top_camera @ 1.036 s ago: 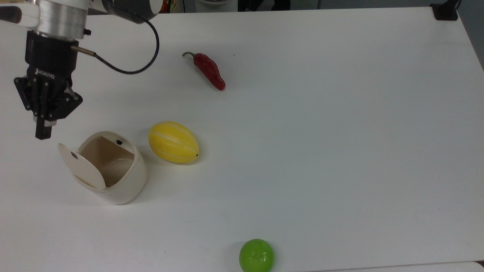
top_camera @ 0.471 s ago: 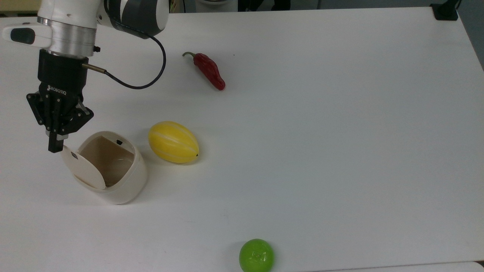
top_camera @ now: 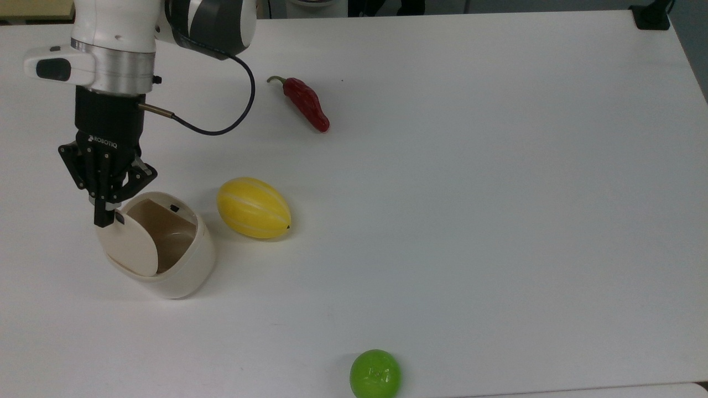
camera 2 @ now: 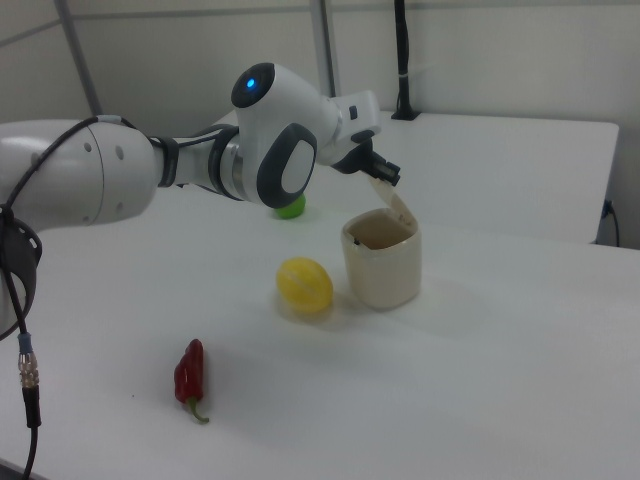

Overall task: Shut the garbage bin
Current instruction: 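Push the raised lid down over the bin opening with the gripper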

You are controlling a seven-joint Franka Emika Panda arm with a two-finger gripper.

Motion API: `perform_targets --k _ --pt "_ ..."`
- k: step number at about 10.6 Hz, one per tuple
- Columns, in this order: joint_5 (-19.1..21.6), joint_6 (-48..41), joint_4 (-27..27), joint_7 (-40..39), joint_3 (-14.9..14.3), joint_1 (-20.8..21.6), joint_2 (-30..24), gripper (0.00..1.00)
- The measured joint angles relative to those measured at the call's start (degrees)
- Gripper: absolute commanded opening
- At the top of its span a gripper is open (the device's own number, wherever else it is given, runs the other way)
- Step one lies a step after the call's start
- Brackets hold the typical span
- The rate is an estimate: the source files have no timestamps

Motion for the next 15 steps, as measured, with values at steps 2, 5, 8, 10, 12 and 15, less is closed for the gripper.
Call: perform_targets --k 2,5,8,10,12,15 --pt "-0.7 -4.4 0.2 0.0 0.0 0.2 -0.3 0.00" --pt "-0.8 -11.1 0.5 0.0 0.5 0.6 -1.0 0.00" --pt "-0.8 -14.2 0.6 0.0 0.5 1.4 -1.0 0.00" --pt "-0.8 -16.4 0.6 0.0 0.5 1.8 -1.0 0.00" --pt "-1.7 -18.7 0.5 0.0 0.5 2.2 -1.0 0.00" --pt "-2.2 -19.5 0.2 0.0 0.5 2.6 -0.8 0.00"
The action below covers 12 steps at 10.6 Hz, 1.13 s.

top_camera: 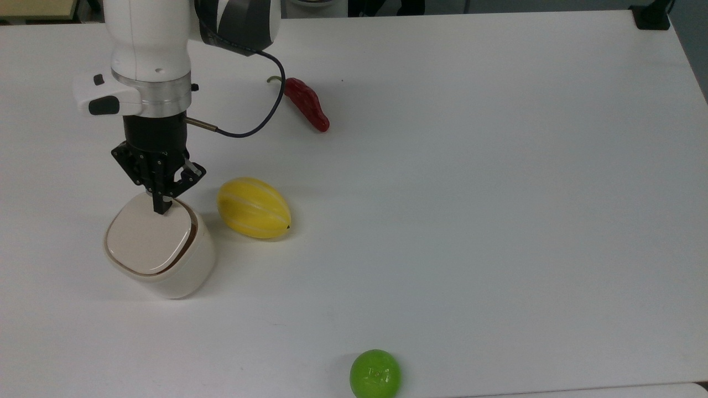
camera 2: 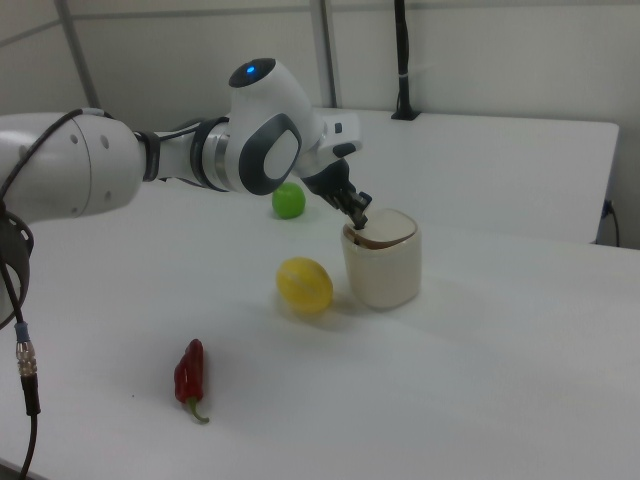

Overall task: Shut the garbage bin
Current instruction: 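Push the raised lid down over the bin opening with the gripper, then press the lid flat onto the bin rim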

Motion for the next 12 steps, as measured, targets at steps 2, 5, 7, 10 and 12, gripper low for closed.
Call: perform_targets --k 2,5,7,10,12 --pt "-0.3 0.0 -0.2 0.0 0.0 0.0 0.2 0.00" --pt "-0.5 0.0 -0.4 0.0 0.0 0.0 0.4 0.00" --pt "-0.5 0.0 -0.6 0.0 0.0 0.0 0.6 0.00" --pt "-0.5 0.0 -0.7 0.0 0.0 0.0 0.8 0.00" --pt "-0.5 0.0 -0.7 0.0 0.0 0.0 1.0 0.00"
